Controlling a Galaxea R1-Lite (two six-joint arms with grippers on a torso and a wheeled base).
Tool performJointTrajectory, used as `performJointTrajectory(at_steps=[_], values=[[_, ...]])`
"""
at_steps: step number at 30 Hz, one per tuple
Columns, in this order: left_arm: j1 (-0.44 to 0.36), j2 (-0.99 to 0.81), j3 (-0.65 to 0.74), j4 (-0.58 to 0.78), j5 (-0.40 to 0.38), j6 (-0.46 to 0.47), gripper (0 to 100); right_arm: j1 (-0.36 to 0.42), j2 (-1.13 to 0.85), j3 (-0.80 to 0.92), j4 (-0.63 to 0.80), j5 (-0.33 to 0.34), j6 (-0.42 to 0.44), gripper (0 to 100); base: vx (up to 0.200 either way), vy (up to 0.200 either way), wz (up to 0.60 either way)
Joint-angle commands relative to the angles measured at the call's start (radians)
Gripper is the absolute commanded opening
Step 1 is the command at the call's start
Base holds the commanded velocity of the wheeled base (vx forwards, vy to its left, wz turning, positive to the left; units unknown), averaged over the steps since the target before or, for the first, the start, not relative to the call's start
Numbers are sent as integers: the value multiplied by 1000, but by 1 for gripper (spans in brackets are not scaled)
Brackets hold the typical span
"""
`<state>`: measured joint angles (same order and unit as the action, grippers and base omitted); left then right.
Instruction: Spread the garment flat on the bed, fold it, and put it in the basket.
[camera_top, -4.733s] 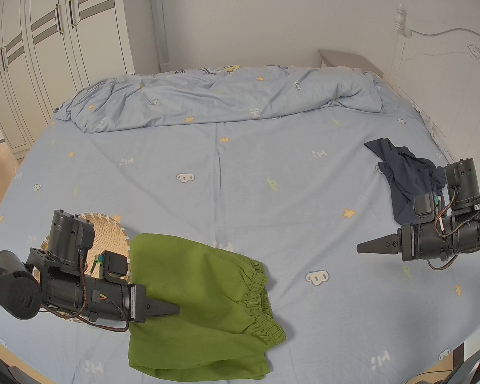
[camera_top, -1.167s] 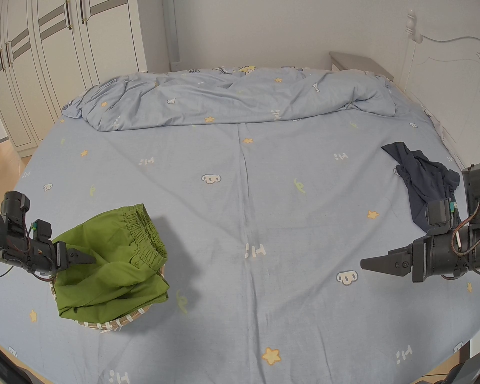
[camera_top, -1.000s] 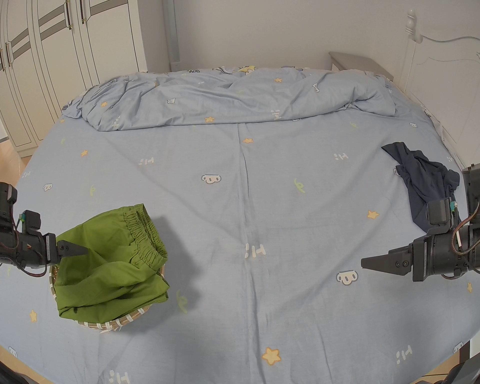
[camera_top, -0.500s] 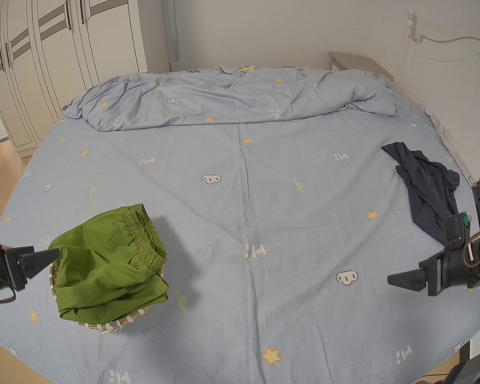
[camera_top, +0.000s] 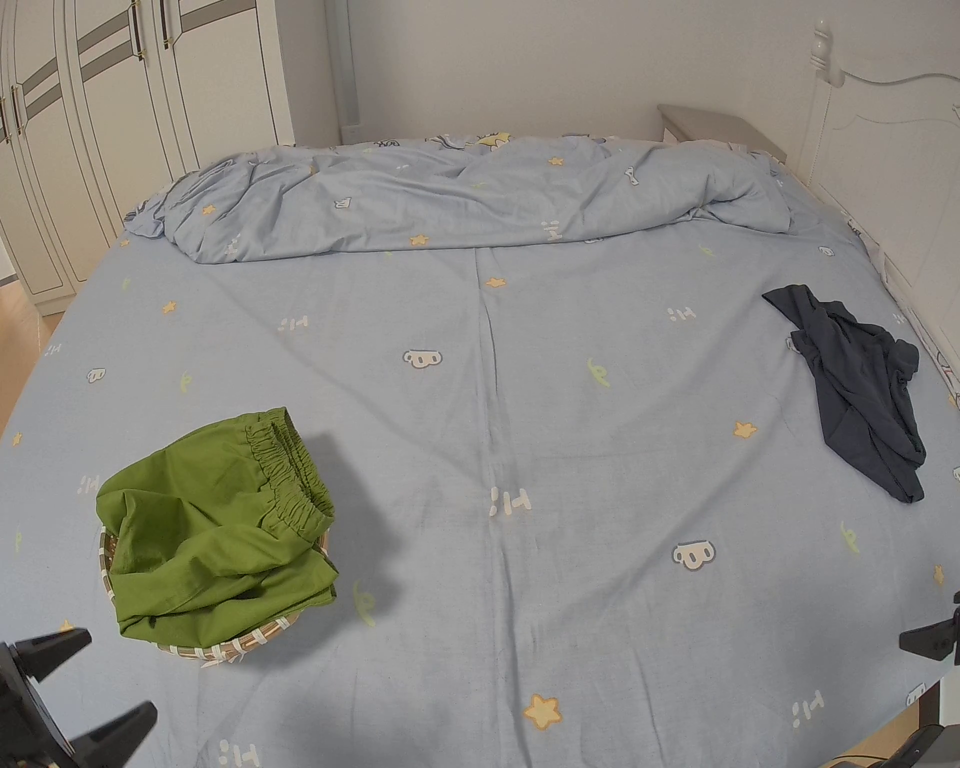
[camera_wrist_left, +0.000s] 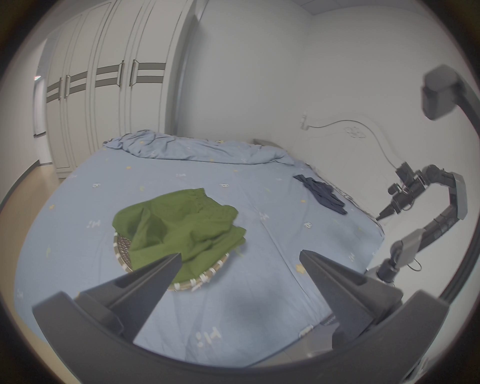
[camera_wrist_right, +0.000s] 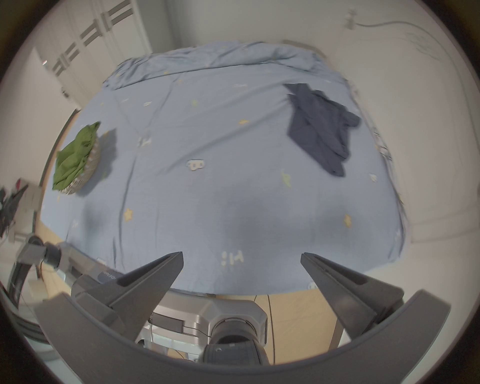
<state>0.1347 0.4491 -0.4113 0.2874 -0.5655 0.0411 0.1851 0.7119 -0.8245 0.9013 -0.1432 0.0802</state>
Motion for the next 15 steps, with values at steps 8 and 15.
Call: performJointTrajectory(at_steps=[8, 15], values=[[-145, -423, 201, 114, -1, -10, 100, -208, -473, 136, 87, 13, -59, 100, 0, 0, 0], [-135, -448, 206, 111, 23, 0, 100, -197, -583, 151, 91, 17, -60, 100, 0, 0, 0]])
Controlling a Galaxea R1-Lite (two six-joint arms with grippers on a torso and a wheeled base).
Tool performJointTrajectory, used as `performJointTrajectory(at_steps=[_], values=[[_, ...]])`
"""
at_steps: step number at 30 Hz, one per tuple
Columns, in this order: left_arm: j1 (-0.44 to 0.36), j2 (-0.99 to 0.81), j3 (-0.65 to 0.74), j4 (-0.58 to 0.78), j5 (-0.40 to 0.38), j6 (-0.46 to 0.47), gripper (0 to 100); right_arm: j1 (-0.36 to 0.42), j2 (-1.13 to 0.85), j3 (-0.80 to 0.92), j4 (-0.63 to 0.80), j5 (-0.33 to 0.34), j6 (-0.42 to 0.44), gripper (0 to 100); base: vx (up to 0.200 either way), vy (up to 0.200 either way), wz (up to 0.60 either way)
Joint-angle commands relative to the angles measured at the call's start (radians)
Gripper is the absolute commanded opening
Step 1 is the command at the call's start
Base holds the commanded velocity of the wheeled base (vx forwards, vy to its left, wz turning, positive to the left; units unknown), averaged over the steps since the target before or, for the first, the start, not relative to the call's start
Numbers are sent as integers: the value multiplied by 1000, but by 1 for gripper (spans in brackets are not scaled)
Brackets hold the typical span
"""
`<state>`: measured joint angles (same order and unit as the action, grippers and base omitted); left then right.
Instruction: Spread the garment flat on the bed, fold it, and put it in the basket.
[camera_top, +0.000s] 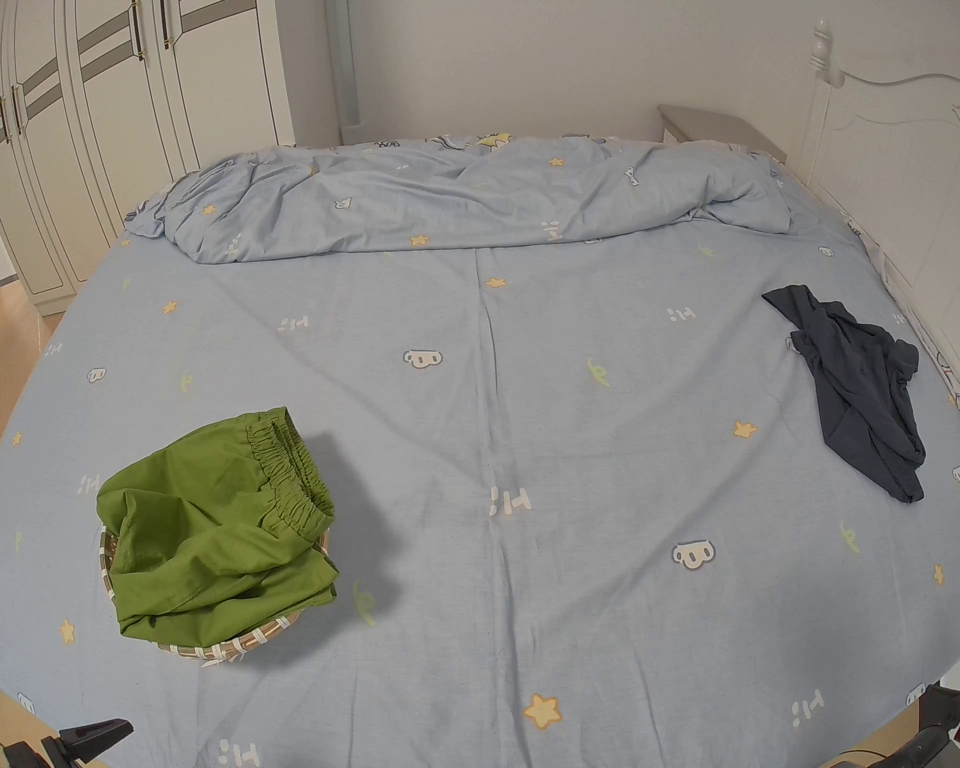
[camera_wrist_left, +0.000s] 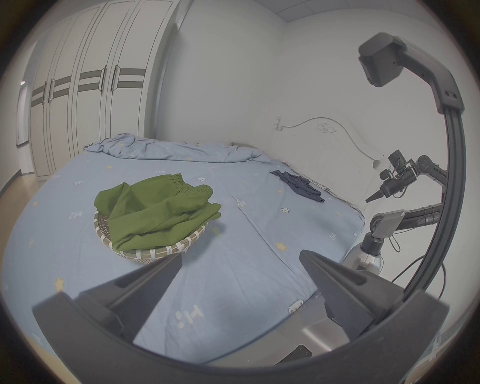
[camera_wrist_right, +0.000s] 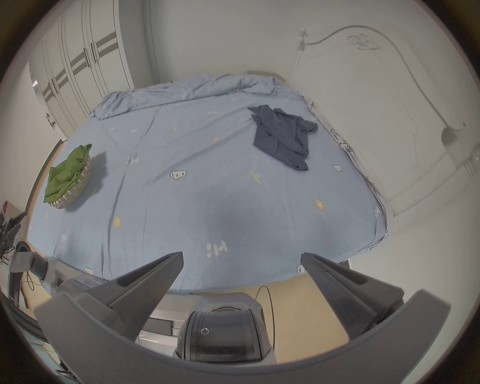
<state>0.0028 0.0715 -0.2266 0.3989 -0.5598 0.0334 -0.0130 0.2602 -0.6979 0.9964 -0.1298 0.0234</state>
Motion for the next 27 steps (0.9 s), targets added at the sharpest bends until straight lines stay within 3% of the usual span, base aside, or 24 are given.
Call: performJointTrajectory(at_steps=[1, 2, 4, 5, 7, 10, 13, 14, 17, 18, 19, 27], values=[[-3, -70, 26, -6, 83, 20, 100, 11, -182, 41, -19, 6, -5, 100, 0, 0, 0], [-3, -70, 26, -6, 83, 20, 100, 11, -182, 41, -19, 6, -5, 100, 0, 0, 0], [-3, -70, 32, -15, 316, 19, 100, 18, -256, 83, -70, 6, 9, 100, 0, 0, 0], [-3, -70, 32, -15, 316, 19, 100, 18, -256, 83, -70, 6, 9, 100, 0, 0, 0], [-3, -71, 61, -75, 521, -7, 100, 18, -260, 121, -162, 6, 64, 100, 0, 0, 0], [-3, -71, 135, -232, 638, -78, 100, 18, -259, 224, -341, 9, 72, 100, 0, 0, 0], [-3, -71, 211, -390, 640, -89, 100, 18, -259, 356, -545, 7, 32, 100, 0, 0, 0], [-3, -71, 227, -460, 623, -81, 100, 18, -259, 472, -705, 7, -11, 100, 0, 0, 0], [-3, -71, 227, -439, 578, -56, 100, 18, -260, 676, -1019, 30, -34, 100, 0, 0, 0], [-3, -71, 227, -434, 574, -53, 100, 19, -259, 689, -1056, 47, -31, 100, 0, 0, 0], [-3, -71, 227, -430, 567, -53, 100, 18, -260, 698, -1104, 111, -17, 100, 0, 0, 0], [-3, -71, 227, -427, 566, -46, 100, 18, -260, 698, -1079, 180, -11, 100, 0, 0, 0]])
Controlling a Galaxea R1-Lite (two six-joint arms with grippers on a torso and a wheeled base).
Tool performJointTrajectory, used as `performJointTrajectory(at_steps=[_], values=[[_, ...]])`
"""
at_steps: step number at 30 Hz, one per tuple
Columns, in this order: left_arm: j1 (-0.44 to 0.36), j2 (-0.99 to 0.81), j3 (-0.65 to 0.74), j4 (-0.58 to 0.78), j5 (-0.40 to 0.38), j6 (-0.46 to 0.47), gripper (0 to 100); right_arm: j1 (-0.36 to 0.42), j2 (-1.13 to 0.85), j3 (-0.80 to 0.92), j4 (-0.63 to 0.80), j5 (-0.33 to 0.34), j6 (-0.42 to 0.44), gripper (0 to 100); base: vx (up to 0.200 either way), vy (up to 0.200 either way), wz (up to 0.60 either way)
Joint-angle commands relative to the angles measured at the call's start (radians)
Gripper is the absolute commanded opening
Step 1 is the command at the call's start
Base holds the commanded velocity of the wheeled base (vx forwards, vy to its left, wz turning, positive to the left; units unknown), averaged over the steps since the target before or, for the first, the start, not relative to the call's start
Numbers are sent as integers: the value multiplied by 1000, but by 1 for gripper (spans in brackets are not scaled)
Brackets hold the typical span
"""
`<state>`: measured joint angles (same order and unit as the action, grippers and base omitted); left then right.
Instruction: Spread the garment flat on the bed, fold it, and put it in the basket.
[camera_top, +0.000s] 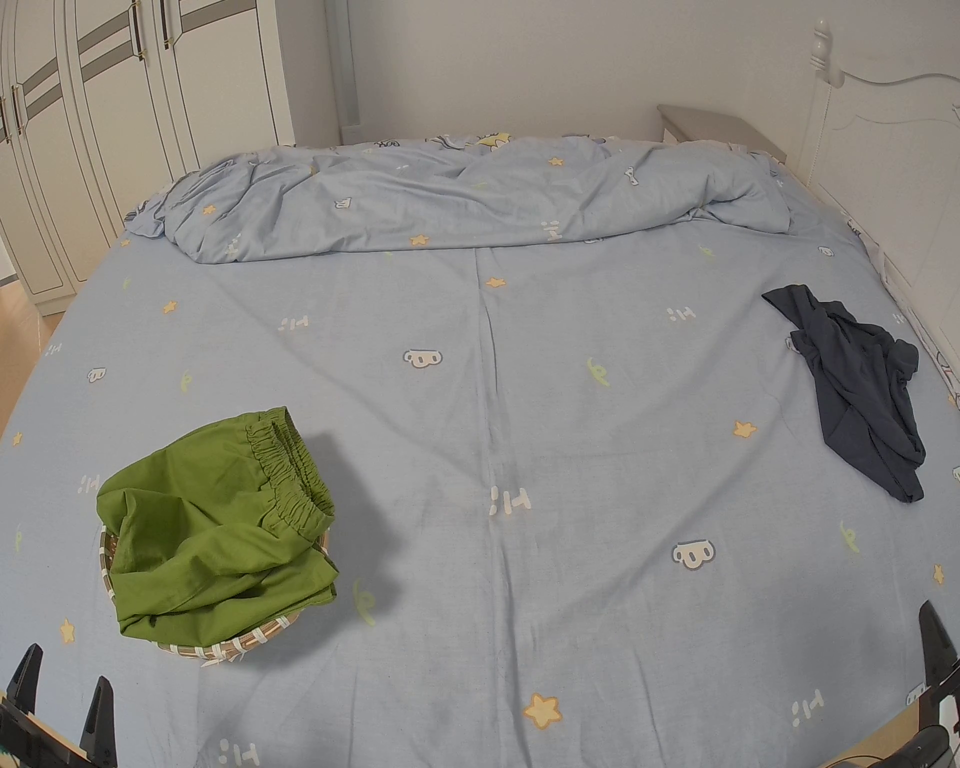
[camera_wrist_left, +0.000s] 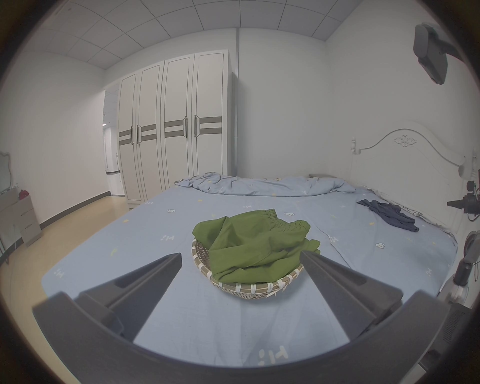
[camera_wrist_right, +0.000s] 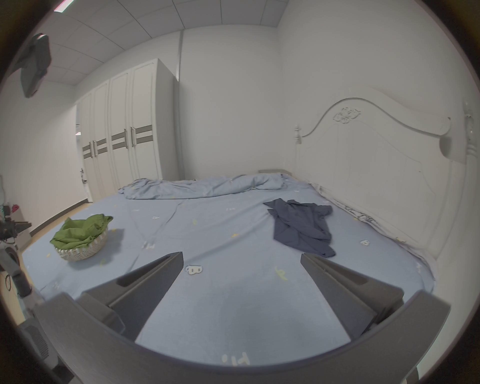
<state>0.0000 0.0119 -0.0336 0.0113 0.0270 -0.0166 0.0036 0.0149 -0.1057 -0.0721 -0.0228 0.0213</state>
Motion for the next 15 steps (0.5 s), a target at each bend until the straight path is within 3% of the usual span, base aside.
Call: performJointTrajectory(at_steps=[1, 8, 15], values=[[0, -12, 34, -37, -22, 12, 100, 1, -13, 106, -9, 80, -24, 100, 0, 0, 0], [0, -12, 34, -37, -22, 12, 100, -1, -13, 106, -9, 76, -92, 100, 0, 0, 0], [0, -12, 34, -37, -22, 12, 100, 1, -13, 106, -9, 83, -49, 100, 0, 0, 0]])
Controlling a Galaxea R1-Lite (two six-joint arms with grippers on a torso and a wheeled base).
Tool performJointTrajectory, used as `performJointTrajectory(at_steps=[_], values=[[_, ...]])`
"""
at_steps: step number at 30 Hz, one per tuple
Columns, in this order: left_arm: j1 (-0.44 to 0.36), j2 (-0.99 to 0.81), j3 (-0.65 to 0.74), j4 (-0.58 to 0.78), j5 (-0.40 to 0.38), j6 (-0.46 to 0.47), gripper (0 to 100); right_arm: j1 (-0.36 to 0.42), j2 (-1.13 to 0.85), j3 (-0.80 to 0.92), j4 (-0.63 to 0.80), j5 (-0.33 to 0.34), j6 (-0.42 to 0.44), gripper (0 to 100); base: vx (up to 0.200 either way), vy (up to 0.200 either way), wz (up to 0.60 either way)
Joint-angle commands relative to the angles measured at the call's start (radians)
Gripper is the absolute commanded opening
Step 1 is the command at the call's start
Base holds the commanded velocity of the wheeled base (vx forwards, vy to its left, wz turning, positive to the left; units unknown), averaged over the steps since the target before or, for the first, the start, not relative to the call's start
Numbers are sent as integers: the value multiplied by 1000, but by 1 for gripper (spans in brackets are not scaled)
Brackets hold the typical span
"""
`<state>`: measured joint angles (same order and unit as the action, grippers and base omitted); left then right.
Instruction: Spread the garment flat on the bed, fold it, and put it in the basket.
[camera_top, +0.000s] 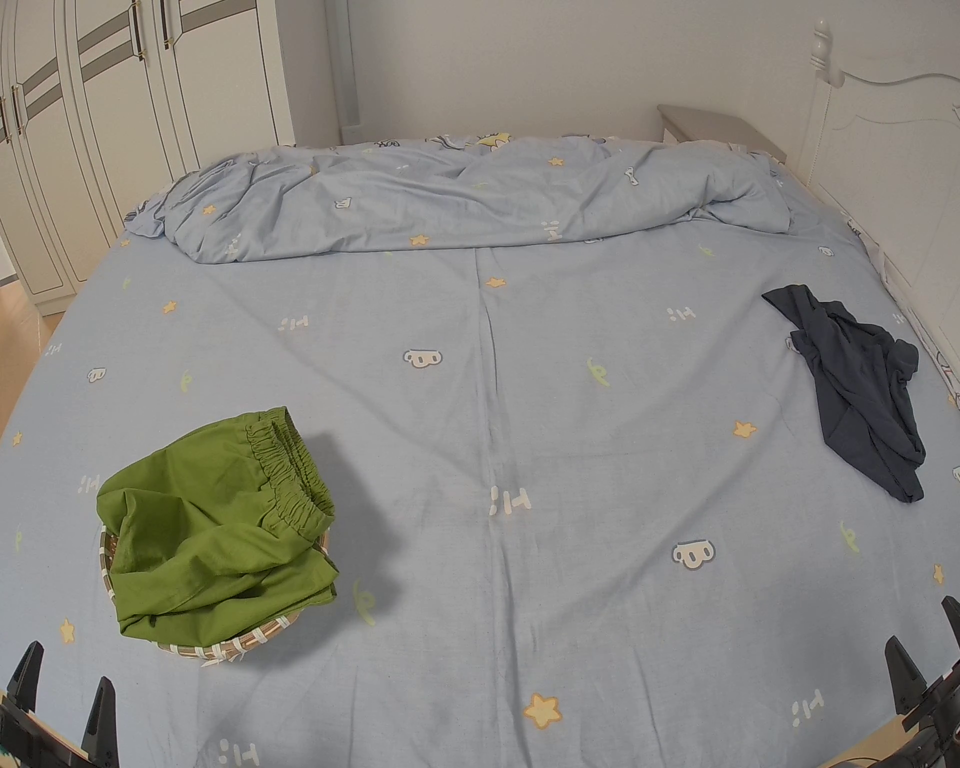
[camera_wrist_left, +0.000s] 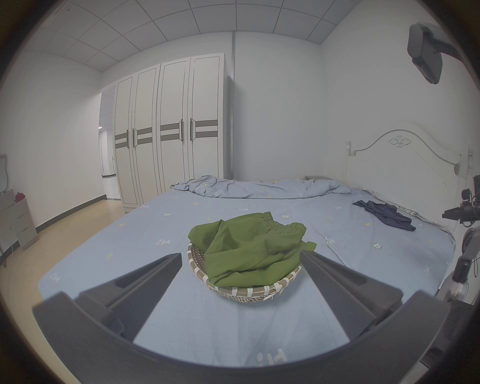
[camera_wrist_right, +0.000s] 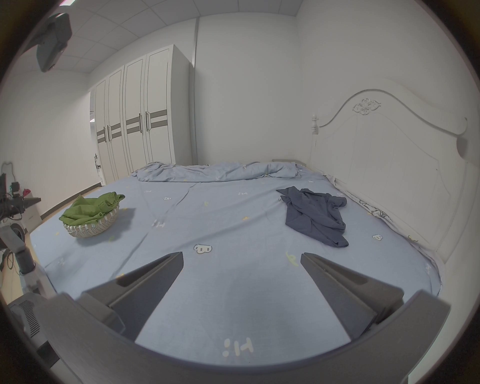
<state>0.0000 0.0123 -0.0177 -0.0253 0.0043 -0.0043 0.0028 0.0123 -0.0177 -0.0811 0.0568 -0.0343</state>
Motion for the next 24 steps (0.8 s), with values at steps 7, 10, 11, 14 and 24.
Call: performJointTrajectory(at_steps=[7, 10, 11, 14, 24], values=[[0, -12, 18, -1, 0, 0, 100, 0, -11, 18, -3, 6, -56, 100, 0, 0, 0], [0, -12, 18, -1, 0, 0, 100, 2, -11, 18, -5, 34, -52, 100, 0, 0, 0], [0, -12, 18, -1, 0, 0, 100, 2, -11, 18, -5, 60, -27, 100, 0, 0, 0], [0, -12, 18, -1, 0, 0, 100, 0, -11, 18, -29, 69, 25, 100, 0, 0, 0], [0, -12, 18, -1, 0, 0, 100, -4, -9, 18, -26, 37, -29, 100, 0, 0, 0]])
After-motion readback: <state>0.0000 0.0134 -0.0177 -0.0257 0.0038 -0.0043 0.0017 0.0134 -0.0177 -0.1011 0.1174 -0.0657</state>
